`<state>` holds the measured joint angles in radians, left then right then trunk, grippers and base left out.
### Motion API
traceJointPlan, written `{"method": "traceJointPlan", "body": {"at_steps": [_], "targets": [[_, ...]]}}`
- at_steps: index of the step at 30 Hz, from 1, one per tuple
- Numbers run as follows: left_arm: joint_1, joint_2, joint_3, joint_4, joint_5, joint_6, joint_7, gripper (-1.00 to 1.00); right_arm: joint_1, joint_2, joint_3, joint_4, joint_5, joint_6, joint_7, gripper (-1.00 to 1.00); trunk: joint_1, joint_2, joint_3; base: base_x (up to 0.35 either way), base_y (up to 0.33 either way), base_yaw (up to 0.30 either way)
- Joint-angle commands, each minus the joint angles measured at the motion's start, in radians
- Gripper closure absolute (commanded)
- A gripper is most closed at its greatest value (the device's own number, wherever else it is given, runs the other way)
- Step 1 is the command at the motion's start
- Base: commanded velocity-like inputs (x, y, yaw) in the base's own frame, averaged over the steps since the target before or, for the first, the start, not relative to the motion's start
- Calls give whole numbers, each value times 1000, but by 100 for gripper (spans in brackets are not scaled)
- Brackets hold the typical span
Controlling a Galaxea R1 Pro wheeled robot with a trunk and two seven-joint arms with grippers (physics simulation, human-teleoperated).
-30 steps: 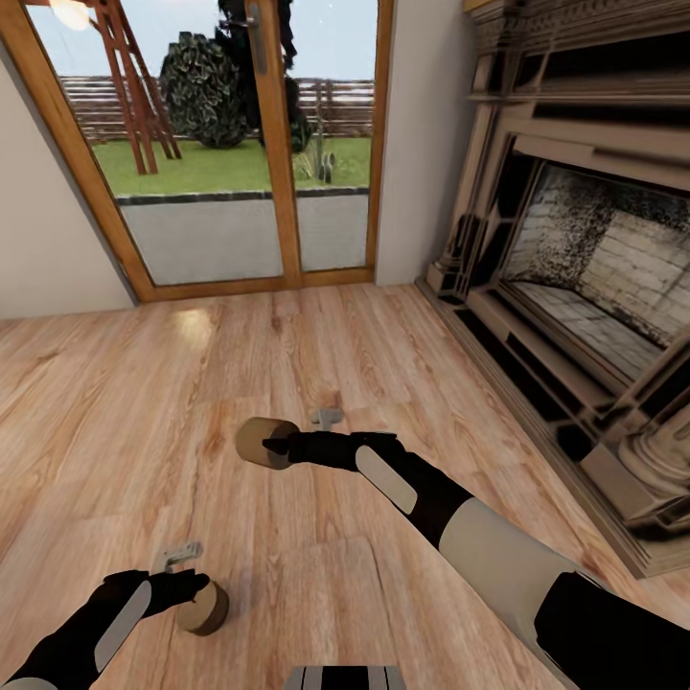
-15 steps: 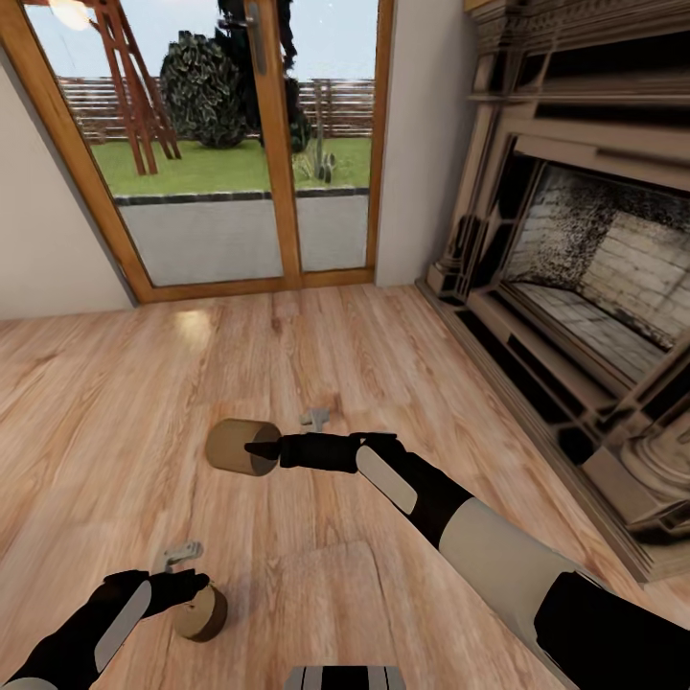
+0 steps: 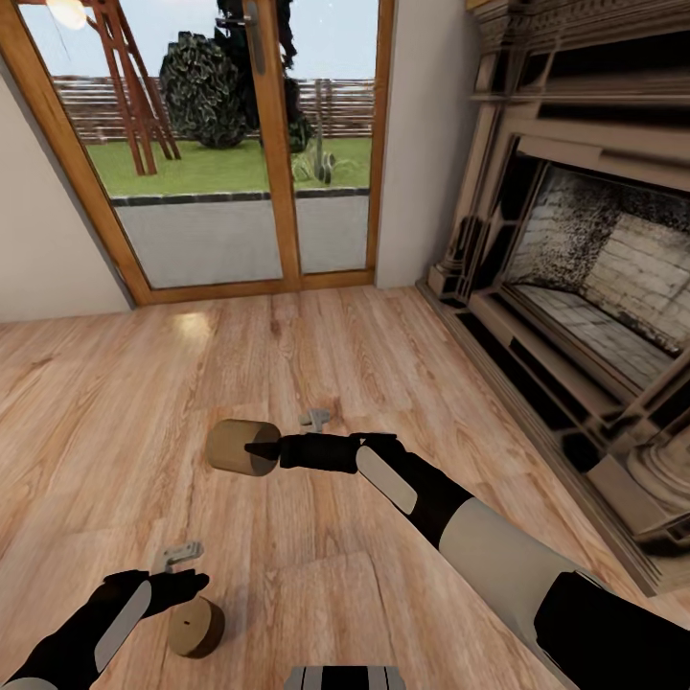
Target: Place each of the two pumpkins and all three candles from the living room inside a cabinet in the living room (use any cabinet), then make sure every cabinet is closed, and position the cauldron so it is next to a table in the living room.
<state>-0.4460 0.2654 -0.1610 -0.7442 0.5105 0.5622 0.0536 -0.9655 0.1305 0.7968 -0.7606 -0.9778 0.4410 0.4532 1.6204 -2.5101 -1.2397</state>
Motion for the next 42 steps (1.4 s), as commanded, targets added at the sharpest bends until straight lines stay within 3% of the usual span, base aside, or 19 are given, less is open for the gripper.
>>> {"method": "traceJointPlan", "body": {"at_steps": [1,6,21,28,31,39,42], "targets": [[0,1,-4,-1,7,3,6,-100,-1,0,1,1,-8,4,1,100,0,0,-1,0,0,0],[0,1,-3,-1,7,4,5,-100,-1,0,1,1,-9,4,1,100,0,0,-1,0,0,0],[0,1,-3,-1,8,3,6,-100,-1,-1,-1,-1,-6,-8,16,100,7,-4,-59,0,0,0],[0,1,-3,-1,6,2,6,-100,-1,0,4,-5,-6,-9,21,100,7,-4,-59,0,0,0],[0,1,-4,-1,5,1,6,-100,-1,-1,6,-6,-5,-8,23,100,8,-5,-70,0,0,0],[0,1,-5,-1,6,-40,7,-100,-1,-2,6,-6,-5,-10,152,100,8,-5,-74,0,0,0],[0,1,-5,-1,6,-44,6,-100,-1,-2,6,-8,-5,-11,234,100,8,-5,-74,0,0,0]]}}
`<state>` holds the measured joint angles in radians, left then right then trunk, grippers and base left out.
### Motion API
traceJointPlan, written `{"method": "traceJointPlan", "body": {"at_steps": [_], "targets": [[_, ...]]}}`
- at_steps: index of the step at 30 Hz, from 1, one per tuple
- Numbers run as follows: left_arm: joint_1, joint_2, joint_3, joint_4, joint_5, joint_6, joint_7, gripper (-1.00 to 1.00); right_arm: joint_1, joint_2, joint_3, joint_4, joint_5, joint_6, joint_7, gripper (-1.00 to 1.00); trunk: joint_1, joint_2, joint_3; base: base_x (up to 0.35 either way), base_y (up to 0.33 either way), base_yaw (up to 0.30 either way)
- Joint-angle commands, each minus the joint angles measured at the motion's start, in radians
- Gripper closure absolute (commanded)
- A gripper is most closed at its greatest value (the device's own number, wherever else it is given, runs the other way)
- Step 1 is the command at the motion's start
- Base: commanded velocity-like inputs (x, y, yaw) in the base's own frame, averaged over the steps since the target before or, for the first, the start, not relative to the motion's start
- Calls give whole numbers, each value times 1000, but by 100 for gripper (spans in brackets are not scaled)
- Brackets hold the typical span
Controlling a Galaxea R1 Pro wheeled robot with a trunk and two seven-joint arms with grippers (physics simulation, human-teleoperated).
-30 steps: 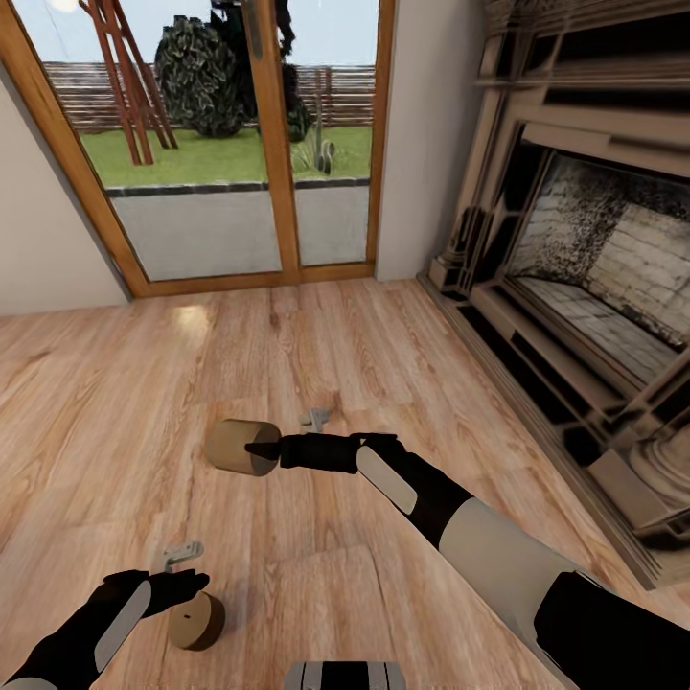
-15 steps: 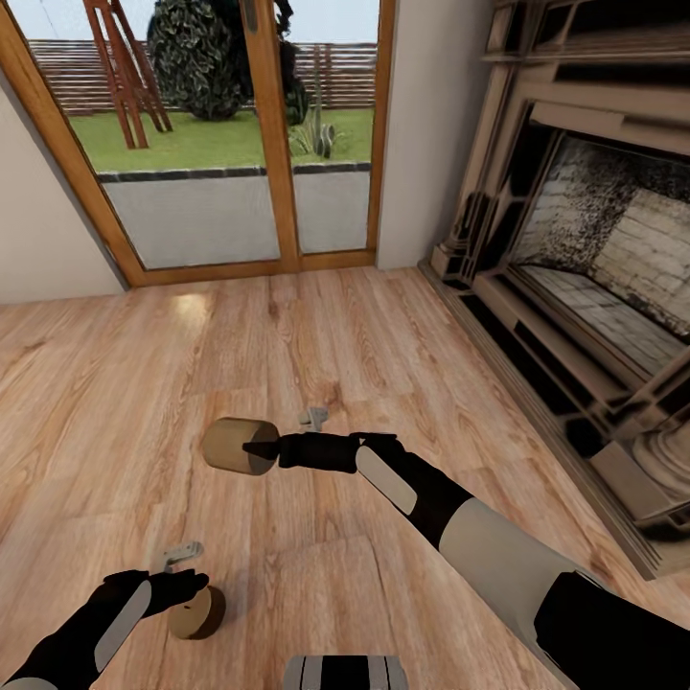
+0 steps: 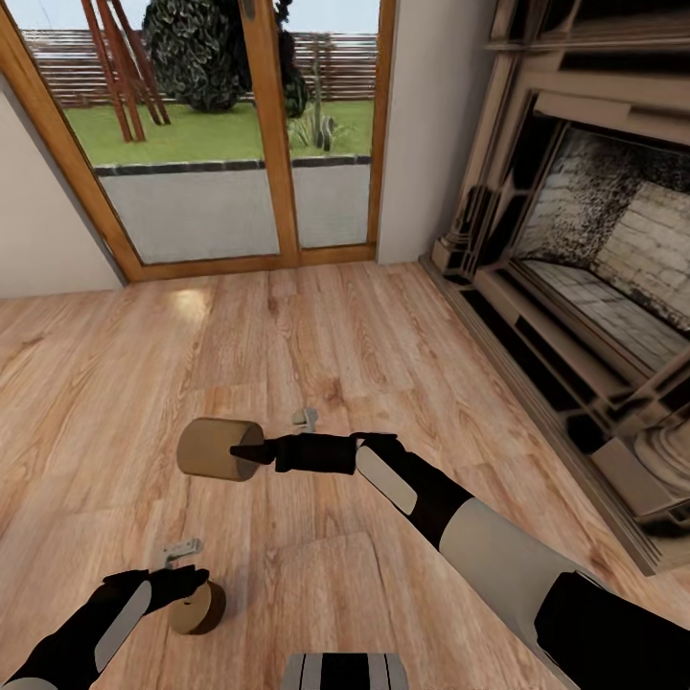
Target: Place each of the two pumpkins and all three candles from the living room inside a cabinet in the living room (use any cabinet), then make sure every cabinet is closed, and position the cauldron so it is next to a table in the living room.
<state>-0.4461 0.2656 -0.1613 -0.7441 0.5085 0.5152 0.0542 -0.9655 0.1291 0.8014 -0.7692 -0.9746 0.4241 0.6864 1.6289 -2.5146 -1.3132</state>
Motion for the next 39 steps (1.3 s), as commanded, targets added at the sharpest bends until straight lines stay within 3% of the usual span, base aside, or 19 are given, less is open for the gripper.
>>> {"method": "traceJointPlan", "body": {"at_steps": [1,12,16,21,24,31,39], "targets": [[0,1,-4,-1,8,2,6,-100,-1,0,1,1,-8,7,29,100,0,0,-1,0,0,0],[0,1,-4,-1,7,-5,6,-100,-1,0,1,1,-7,9,63,100,4,-2,-36,0,0,0],[0,0,-5,-1,7,-9,7,-100,-1,0,1,1,-8,10,71,100,4,-2,-36,0,0,0],[0,-5,-34,-1,9,-64,14,-100,-1,0,3,1,-7,9,104,100,4,-2,-36,0,0,0],[0,-6,-51,-1,13,-82,17,-100,-1,0,3,1,-7,7,107,100,5,-3,-47,0,0,0],[0,-6,-55,-1,13,-88,19,-100,-1,0,4,1,-7,7,108,100,6,-4,-55,0,0,0],[0,-5,-55,22,15,-144,21,-100,-1,0,4,1,-3,7,107,100,9,-5,-78,0,0,0]]}}
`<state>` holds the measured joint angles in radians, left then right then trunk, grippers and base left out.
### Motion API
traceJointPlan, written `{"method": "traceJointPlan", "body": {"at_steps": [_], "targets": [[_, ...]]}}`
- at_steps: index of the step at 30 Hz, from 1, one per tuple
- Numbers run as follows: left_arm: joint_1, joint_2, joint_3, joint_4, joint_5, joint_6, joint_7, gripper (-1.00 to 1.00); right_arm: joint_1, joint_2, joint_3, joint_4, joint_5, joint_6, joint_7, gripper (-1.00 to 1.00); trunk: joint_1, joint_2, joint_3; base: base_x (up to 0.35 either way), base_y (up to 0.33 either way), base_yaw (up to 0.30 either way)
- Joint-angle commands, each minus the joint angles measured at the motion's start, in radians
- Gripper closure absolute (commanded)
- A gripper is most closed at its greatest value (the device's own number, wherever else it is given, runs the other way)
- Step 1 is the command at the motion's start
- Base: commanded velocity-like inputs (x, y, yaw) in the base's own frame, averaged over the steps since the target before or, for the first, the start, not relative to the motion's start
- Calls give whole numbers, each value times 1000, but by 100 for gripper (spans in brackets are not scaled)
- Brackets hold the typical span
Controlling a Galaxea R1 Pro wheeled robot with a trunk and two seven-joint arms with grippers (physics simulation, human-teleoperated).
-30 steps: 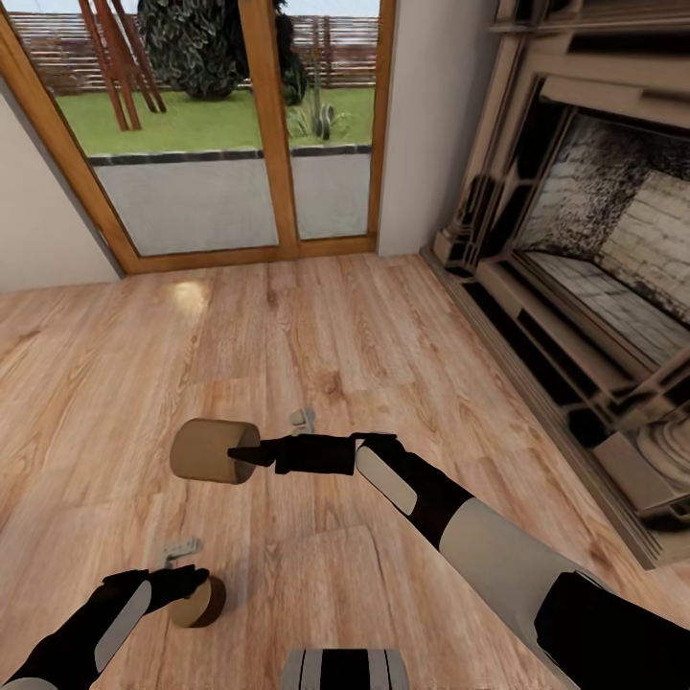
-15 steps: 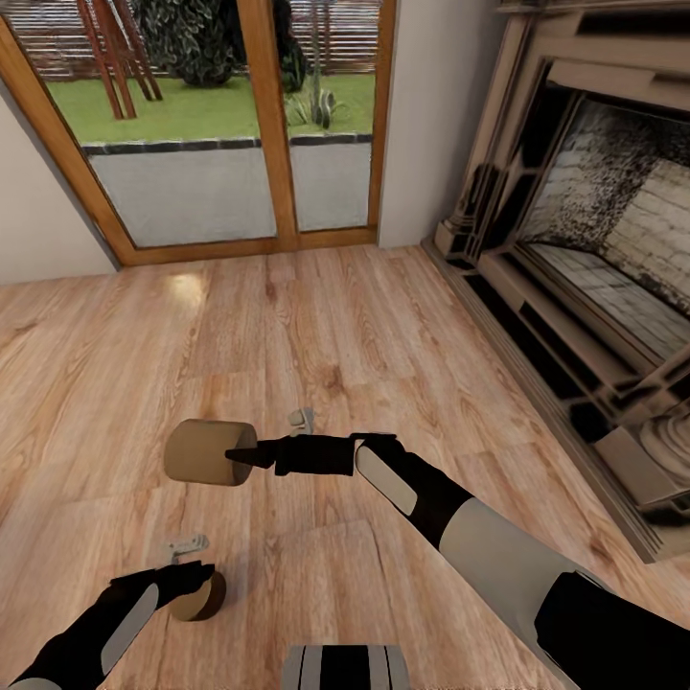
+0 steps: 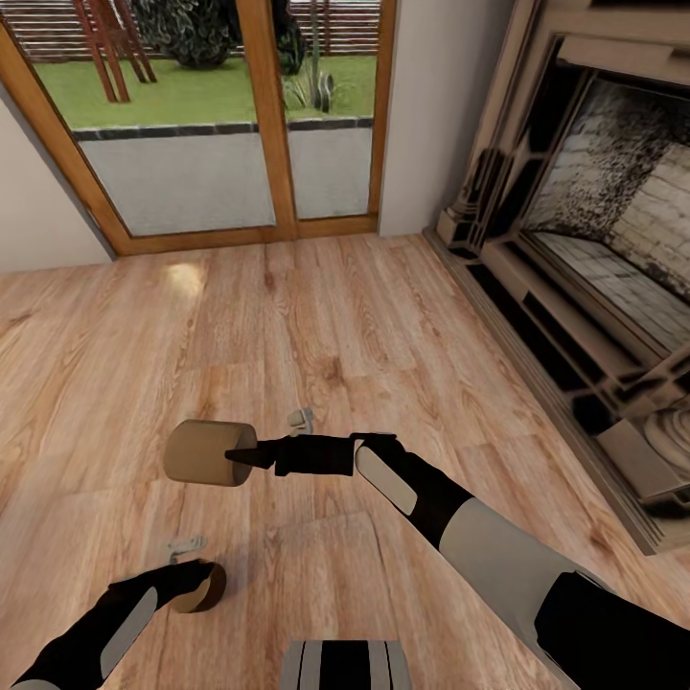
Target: Place each of the two pumpkins and all three candles from the living room inside a cabinet in the living room (use any cabinet), then make sure every cabinet is closed, and position the cauldron so it is next to a table in the living room.
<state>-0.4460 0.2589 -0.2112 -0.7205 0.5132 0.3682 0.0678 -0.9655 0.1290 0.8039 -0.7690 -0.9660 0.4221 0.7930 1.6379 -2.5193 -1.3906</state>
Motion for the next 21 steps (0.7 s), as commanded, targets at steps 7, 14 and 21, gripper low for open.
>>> {"method": "traceJointPlan", "body": {"at_steps": [7,14,21], "targets": [[0,2,0,38,6,-14,7,-100,-1,0,1,0,-11,9,0,100,1,-1,-8,0,0,0],[0,2,-2,39,5,-29,7,-100,-1,0,1,0,-11,9,-1,100,2,-1,-20,0,0,0],[0,2,-6,39,4,-31,7,-100,-1,0,1,0,-10,9,-3,100,2,-1,-20,0,0,0]]}}
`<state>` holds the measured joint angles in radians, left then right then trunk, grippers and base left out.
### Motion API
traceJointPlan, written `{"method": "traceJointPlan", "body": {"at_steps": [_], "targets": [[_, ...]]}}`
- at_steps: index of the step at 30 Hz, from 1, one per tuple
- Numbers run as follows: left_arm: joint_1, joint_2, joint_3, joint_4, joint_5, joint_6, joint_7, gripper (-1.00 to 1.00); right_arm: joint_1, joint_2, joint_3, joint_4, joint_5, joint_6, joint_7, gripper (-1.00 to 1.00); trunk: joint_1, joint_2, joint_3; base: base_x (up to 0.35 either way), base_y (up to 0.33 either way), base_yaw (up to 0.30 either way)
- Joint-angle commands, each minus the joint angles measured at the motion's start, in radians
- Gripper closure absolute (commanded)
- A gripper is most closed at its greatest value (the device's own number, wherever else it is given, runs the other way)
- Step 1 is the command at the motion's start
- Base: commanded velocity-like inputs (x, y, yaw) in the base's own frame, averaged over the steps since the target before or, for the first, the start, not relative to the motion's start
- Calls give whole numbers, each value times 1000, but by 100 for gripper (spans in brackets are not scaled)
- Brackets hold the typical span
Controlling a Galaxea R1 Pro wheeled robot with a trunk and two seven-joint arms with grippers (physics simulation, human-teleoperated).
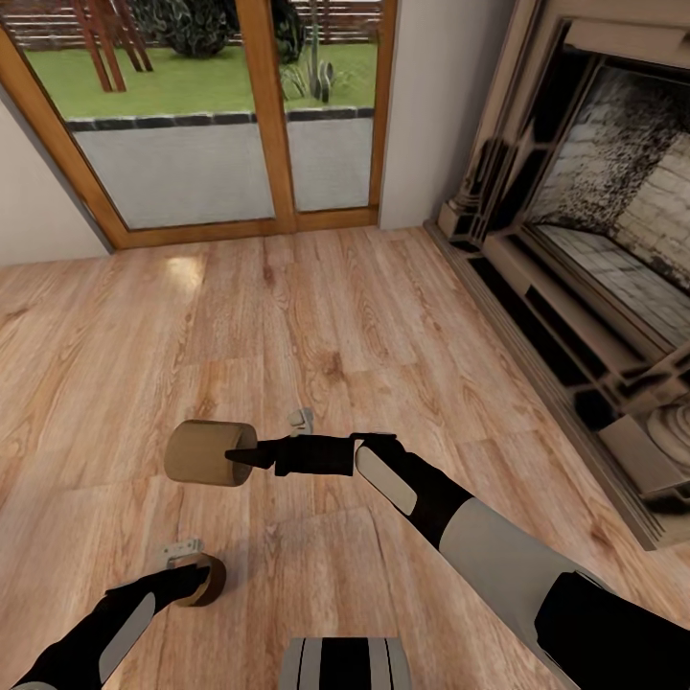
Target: Place each of the two pumpkins and all three candles from the living room inside a cabinet in the living room (use any cabinet), then make sure every cabinet is closed, and position the cauldron so it is next to a table in the living room.
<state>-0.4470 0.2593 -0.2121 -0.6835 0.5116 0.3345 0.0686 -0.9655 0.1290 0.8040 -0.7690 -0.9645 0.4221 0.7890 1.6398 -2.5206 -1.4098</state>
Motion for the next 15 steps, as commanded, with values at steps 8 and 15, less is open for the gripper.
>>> {"method": "traceJointPlan", "body": {"at_steps": [8,15], "targets": [[1,0,-7,3,5,3,-3,-100,-1,0,1,0,-11,9,-1,100,0,0,-1,0,0,0],[1,0,-9,2,7,3,-10,-100,-1,0,2,0,-11,9,-1,100,0,0,-1,0,0,0]]}}
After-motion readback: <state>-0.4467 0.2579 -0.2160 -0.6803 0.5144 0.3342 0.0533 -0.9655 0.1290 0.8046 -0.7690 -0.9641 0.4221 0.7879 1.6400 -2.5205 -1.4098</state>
